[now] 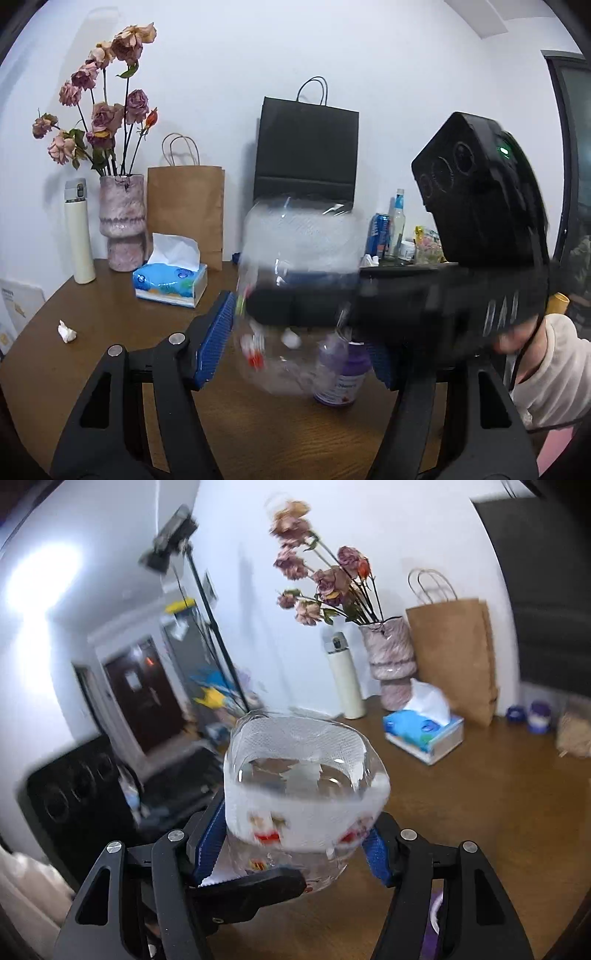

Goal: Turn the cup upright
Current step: 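Lift the clear cup with the right gripper and rotate it opening-up, then carry the upright clear cup with the right gripper over the table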

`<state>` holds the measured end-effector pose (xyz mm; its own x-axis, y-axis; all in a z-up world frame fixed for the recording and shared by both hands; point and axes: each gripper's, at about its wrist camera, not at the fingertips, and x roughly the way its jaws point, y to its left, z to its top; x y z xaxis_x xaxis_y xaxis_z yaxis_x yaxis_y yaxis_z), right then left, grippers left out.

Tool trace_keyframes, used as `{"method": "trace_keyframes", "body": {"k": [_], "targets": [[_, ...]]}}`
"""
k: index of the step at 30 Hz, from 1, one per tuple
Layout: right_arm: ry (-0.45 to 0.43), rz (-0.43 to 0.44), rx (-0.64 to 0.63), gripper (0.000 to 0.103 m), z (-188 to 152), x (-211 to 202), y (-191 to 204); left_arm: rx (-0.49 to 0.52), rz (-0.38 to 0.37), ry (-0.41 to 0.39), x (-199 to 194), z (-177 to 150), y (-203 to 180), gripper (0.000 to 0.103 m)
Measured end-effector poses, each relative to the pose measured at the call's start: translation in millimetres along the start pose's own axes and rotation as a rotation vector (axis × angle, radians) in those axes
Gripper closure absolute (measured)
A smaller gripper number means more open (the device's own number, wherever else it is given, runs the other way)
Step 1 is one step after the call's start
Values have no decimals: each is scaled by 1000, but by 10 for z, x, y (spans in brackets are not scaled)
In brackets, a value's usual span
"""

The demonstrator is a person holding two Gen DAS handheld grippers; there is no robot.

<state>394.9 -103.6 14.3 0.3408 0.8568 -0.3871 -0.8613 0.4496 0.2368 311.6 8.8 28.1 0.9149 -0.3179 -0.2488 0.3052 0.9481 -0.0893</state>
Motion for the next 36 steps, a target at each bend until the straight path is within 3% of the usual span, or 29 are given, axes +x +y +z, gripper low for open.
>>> {"method": "trace_keyframes", "body": {"k": [5,11,16,19,20,22,24,26,28,30,36], "targets": [[10,-152,-208,35,-207,-71,517,18,-5,39,-81,-139,-98,41],[-23,-209,-276,35,-393,-176,863,-19,-46,95,-202,-247,-63,41],[-22,-188,-193,35,-702,-215,849,52,-28,169,-255,-493,-228,41],[14,-183,-167,35,-786,-191,831,43,-21,230,-198,-570,-251,40],[29,-182,-159,36,-810,-179,813,37,-22,250,-172,-582,-243,39],[50,-220,-157,36,-837,-146,778,29,-31,304,-134,-630,-234,25],[84,-254,-145,36,-853,-110,711,30,-42,309,-159,-675,-225,25],[105,-270,-126,36,-872,-108,656,46,-49,308,-176,-700,-249,27],[119,-281,-117,36,-894,-116,642,62,-69,317,-163,-714,-309,42],[134,-301,-124,36,-906,-115,665,81,-54,314,-150,-725,-379,43],[166,-346,-94,34,-949,-172,619,46,-104,353,-38,-735,-396,43]]}}
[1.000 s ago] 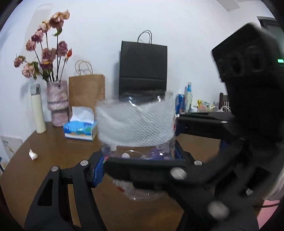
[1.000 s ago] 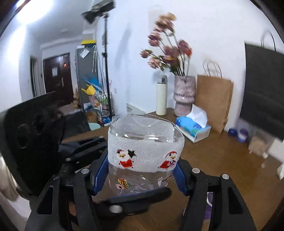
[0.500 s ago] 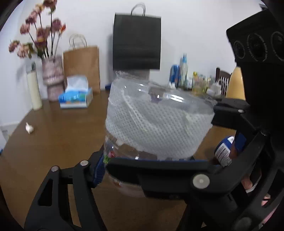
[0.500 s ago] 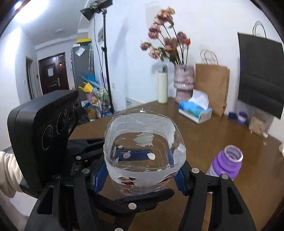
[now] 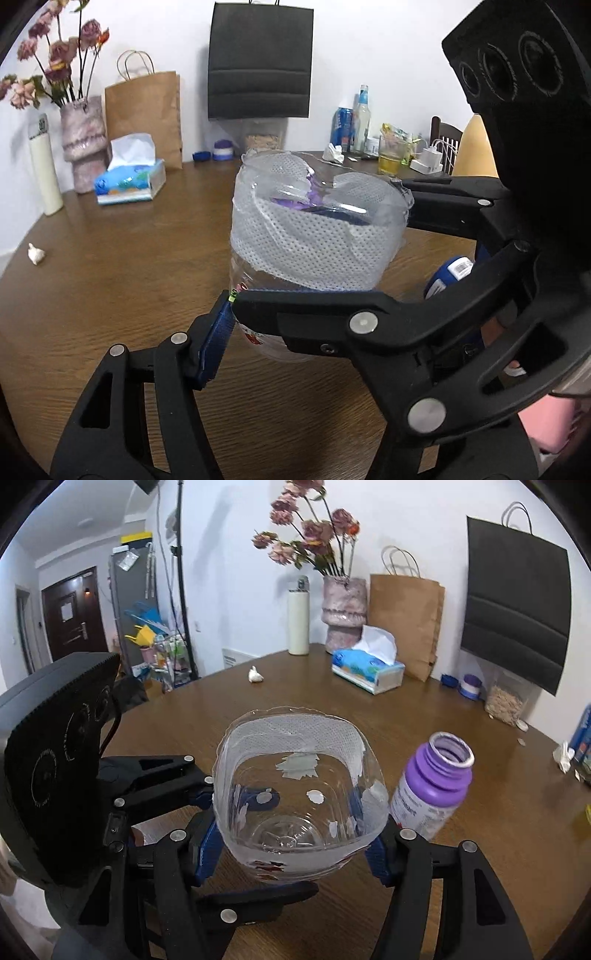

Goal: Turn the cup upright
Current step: 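Carry the upright clear cup with the right gripper over the table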

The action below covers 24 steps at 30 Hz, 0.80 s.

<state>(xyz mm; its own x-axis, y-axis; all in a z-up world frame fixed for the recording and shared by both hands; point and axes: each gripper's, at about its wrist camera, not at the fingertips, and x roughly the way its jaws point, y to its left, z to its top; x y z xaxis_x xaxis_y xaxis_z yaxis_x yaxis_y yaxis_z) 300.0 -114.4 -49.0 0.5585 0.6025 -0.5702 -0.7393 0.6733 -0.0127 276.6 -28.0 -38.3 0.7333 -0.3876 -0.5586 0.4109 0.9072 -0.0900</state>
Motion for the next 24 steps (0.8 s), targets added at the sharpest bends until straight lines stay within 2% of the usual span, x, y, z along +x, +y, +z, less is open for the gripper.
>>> {"method": "trace_keyframes", "body": {"k": [4,8,12,19,24], "targets": [[39,-6,24,34,-24,16,-78,1,-6,8,72,-2,-30,43],[31,36,86,34,-13,-29,-212,-34,1,8,108,25,31,43],[39,40,106,35,-7,-9,-265,-36,18,24,162,30,51,43],[55,-15,60,36,103,142,-157,-113,42,64,253,38,239,42],[83,20,29,36,193,209,-55,-149,39,86,160,-30,340,44]]}}
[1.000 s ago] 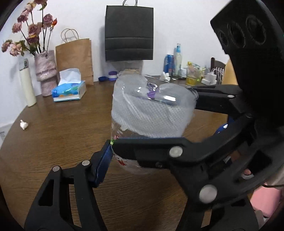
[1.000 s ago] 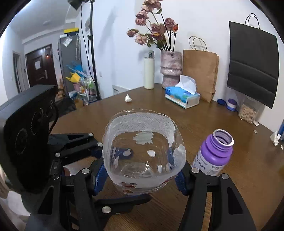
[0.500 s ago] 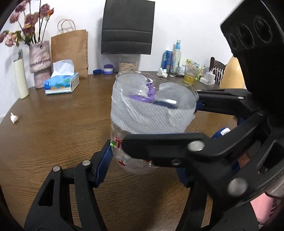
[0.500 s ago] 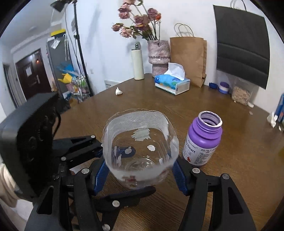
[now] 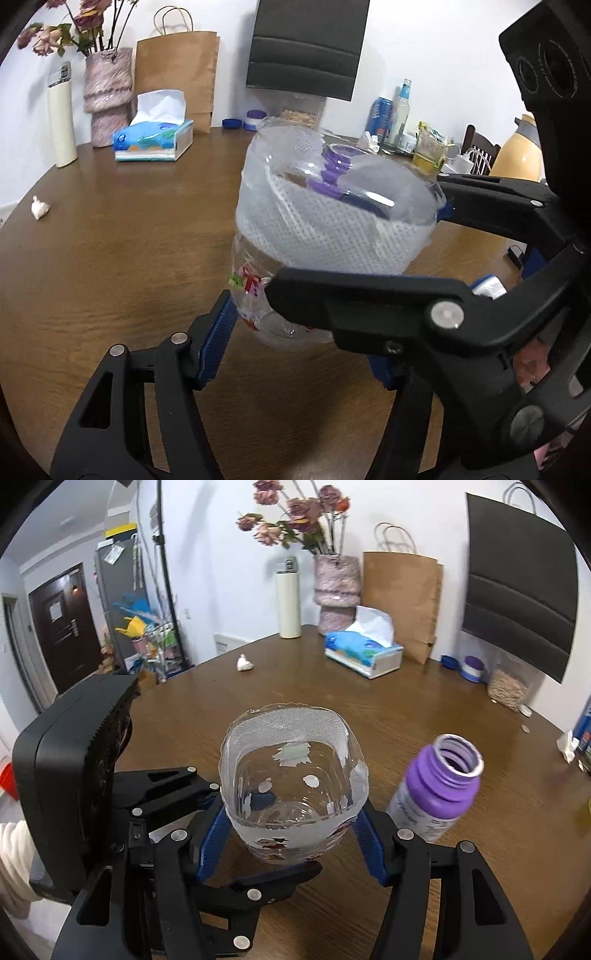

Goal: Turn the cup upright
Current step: 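Carry the upright clear cup with the right gripper over the table, then lower the clear cup onto the table and open the right gripper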

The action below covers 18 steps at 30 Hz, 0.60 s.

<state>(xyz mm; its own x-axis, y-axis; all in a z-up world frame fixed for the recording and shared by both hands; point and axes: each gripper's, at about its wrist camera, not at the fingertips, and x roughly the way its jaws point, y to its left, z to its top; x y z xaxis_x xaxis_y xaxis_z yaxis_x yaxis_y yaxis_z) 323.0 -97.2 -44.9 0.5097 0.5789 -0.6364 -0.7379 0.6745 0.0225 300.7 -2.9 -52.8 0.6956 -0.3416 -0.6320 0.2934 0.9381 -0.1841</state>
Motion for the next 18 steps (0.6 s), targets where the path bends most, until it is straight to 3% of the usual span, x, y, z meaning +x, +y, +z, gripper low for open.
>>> {"method": "trace_keyframes", "body": {"k": [7,18], "targets": [[20,86,-63,36,-384,-332,322,45,-71,55,-428,-405,-257,43],[60,100,-121,36,-960,-659,632,56,-54,61,-654,-939,-662,43]]}}
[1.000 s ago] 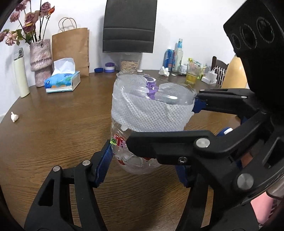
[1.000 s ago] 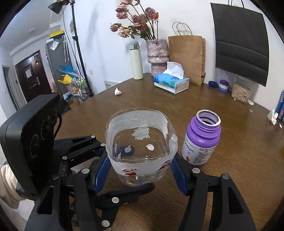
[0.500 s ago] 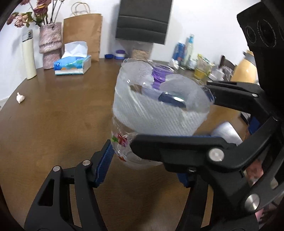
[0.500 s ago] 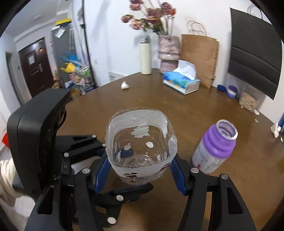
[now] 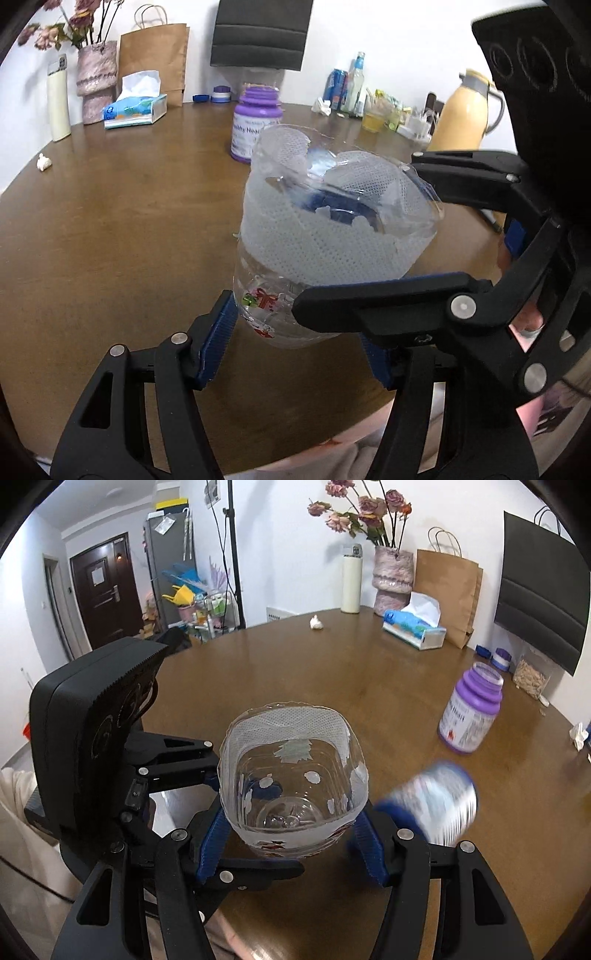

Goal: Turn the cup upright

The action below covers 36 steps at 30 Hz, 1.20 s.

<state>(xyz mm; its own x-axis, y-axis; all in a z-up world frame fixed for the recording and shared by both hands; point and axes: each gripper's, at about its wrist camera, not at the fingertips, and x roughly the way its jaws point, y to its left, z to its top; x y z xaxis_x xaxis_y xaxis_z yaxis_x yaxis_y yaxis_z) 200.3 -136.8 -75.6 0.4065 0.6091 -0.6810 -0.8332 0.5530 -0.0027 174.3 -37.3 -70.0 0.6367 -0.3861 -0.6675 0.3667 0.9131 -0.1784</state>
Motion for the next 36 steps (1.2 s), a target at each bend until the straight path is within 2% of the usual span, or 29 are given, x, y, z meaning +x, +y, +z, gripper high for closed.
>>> {"method": "trace_keyframes", "body": {"k": [2,6,11,12,13,19,21,23,25,26,27,28,29,31,36], "targets": [[13,-8,-12,36,-56,37,39,-2,4,12,37,-49,-6,43],[-11,-21,-16,35,-124,46,79,0,22,-20,0,-90,-40,41],[-15,-33,-25,34,-169,7,125,22,18,-37,-80,-140,-71,19],[-18,-45,-24,30,-179,-6,127,27,24,-38,-95,-154,-80,15],[-21,-54,-20,25,-189,-18,124,28,25,-41,-117,-164,-74,15],[-62,-69,23,25,-251,-260,89,17,16,-75,-348,-202,1,14],[-77,-101,49,25,-289,-408,50,-1,-33,-58,-531,-182,73,14],[-101,-150,81,25,-333,-590,-9,-44,-70,-112,-794,-160,179,11],[-139,-211,144,24,-405,-852,-99,-94,4,-209,-1105,-114,287,1],[-149,-235,170,24,-418,-927,-135,-108,44,-241,-1186,-102,316,1],[-167,-287,209,21,-454,-1041,-185,-139,143,-301,-1316,-73,341,0],[-178,-330,236,18,-475,-1112,-217,-160,202,-338,-1388,-56,349,0],[-192,-399,282,19,-505,-1212,-262,-181,255,-366,-1436,-46,337,0],[-216,-466,354,19,-570,-1355,-255,-214,344,-412,-1502,-50,280,0],[-272,-483,406,18,-742,-1556,-114,-184,346,-428,-1515,-16,185,0]]}}
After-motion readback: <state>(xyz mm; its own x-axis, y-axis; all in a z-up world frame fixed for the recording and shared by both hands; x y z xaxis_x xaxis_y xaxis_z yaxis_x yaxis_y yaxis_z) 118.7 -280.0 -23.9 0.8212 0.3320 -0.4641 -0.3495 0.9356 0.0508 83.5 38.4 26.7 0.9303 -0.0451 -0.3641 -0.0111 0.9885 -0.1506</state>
